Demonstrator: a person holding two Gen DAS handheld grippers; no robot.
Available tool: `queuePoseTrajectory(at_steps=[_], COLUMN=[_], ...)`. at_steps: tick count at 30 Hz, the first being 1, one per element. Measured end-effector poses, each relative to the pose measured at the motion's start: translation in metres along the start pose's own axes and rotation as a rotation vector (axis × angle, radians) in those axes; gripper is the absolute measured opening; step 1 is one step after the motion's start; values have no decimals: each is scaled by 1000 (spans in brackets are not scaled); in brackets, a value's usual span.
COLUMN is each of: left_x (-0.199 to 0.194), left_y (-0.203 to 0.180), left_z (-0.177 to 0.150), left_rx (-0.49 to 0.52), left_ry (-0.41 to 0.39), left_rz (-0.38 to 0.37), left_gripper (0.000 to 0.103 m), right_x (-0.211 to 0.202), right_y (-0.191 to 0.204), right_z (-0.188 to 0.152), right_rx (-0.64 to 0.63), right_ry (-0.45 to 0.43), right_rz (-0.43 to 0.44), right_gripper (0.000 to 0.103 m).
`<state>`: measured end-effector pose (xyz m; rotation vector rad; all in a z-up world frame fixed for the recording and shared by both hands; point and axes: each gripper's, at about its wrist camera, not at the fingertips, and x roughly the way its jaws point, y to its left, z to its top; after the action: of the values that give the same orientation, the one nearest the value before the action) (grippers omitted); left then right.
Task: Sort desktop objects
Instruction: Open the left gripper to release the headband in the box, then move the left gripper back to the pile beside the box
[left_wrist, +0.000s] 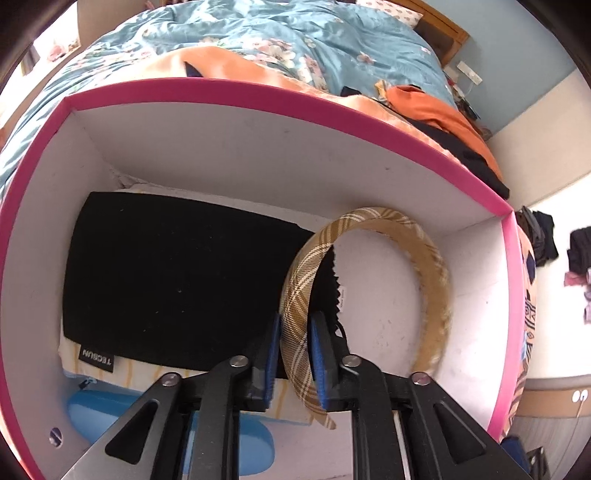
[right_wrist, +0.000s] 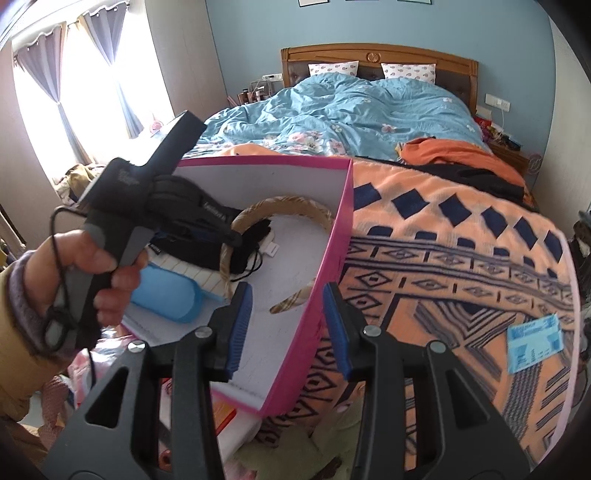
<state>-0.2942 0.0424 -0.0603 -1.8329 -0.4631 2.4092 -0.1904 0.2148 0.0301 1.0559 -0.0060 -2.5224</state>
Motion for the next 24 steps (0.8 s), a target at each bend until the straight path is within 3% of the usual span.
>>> queuePoseTrajectory(at_steps=[2, 7, 9, 16, 21, 24], left_x=[-3, -21, -38, -99, -124, -124], left_y=[0, -8, -5, 4, 28, 35], left_z=[2, -4, -14, -72, -121, -147], left_rx=[4, 85, 119, 314, 452, 524], left_ry=[-9, -79, -117, -270, -261, -240], left_rz=[-27, -68, -96, -155, -232, -215], left_gripper=[31, 35, 38, 64, 71, 73], right_x=[-6, -28, -35, -54, -48, -41], right_y=[-1, 3, 5, 18, 26, 29], right_z=[-5, -22, -28, -55, -74, -83], right_rx=[12, 42, 44, 39, 49, 63], right_ry=[-2, -5, -5, 7, 43, 69], right_rz=[29, 97, 109, 179, 206, 216], right_gripper=[42, 42, 42, 47, 49, 49])
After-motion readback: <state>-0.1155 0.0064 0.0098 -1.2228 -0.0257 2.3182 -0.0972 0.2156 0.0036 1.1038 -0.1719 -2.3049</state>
